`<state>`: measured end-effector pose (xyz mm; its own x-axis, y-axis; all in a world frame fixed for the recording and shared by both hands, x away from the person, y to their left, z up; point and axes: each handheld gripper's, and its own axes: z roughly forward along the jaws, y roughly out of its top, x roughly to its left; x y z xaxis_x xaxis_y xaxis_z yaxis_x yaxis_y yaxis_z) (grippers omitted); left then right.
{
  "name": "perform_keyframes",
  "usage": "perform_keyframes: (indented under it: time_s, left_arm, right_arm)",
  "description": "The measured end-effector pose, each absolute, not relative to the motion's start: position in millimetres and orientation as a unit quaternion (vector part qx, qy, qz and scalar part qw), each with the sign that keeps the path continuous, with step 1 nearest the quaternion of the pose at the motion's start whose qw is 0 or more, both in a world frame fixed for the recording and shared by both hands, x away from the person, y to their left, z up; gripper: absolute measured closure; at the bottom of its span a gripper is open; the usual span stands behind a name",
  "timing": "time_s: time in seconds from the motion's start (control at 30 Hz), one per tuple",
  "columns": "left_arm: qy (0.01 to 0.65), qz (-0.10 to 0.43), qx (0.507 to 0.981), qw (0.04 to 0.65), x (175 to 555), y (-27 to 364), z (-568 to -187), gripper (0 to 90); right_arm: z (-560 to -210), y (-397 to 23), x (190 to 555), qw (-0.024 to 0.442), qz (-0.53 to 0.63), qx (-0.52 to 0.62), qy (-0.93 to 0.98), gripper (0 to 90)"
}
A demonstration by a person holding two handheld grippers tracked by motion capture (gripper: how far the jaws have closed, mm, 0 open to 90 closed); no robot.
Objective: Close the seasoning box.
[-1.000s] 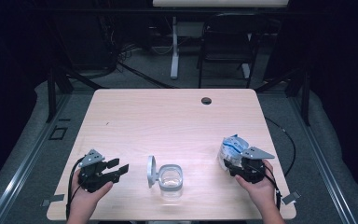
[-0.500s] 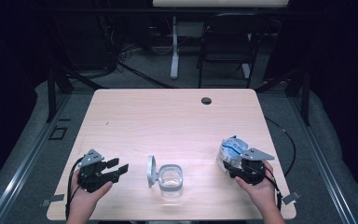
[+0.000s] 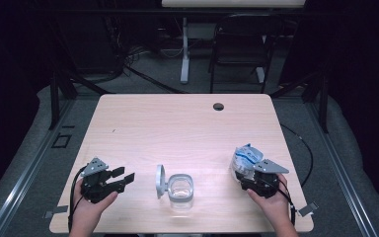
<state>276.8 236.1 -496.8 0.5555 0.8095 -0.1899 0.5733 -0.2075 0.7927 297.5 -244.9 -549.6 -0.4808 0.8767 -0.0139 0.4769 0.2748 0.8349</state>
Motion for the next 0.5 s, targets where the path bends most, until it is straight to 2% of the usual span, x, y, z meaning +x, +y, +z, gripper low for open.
perform_keyframes:
  time_s: [0.5]
  left_arm:
    - [0.455,0.135,0.763,0.439,277,237,-498,50.1]
  right_arm:
    - [-563,-241,298,0.254,0.402,0.451,0.756,40.0]
